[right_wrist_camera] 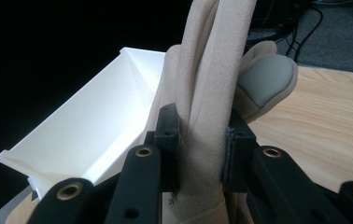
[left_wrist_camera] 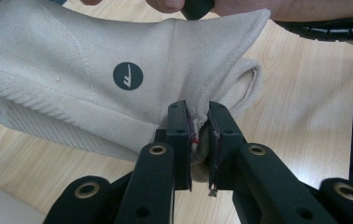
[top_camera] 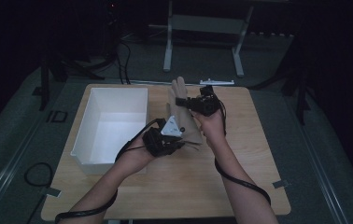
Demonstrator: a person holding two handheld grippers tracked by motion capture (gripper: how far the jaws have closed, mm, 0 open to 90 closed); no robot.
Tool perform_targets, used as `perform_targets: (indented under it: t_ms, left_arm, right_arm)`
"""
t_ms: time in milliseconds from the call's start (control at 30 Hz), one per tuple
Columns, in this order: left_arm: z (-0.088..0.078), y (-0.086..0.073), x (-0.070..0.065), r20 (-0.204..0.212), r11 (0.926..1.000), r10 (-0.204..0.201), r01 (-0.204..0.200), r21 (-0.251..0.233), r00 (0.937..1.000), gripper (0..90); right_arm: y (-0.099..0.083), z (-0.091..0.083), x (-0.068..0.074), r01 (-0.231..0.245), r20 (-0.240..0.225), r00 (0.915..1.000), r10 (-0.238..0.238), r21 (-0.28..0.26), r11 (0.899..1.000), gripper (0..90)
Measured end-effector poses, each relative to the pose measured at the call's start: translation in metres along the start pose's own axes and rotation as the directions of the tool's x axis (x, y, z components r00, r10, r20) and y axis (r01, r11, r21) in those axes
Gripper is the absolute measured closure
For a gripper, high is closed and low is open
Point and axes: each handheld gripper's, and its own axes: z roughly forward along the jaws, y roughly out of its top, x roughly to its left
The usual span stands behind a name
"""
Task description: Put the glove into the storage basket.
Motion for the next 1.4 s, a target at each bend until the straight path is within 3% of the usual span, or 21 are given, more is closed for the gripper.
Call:
perform_targets:
  t_ms: [600, 1400]
  left_arm:
    - [-0.051, -0.019, 0.021, -0.059, 0.9992, -0.039, 0.039, -0.007, 0.9975, 81.8]
    - [-0.089, -0.054, 0.041, -0.116, 0.9965, -0.082, 0.084, 0.009, 0.9899, 81.7]
  right_arm:
    - [0.033, 0.036, 0.052, 0.071, -0.047, 0.9964, -0.071, -0.002, 0.998, 72.6]
    - [0.046, 0.082, 0.084, 0.086, -0.089, 0.9925, -0.083, 0.028, 0.996, 72.5]
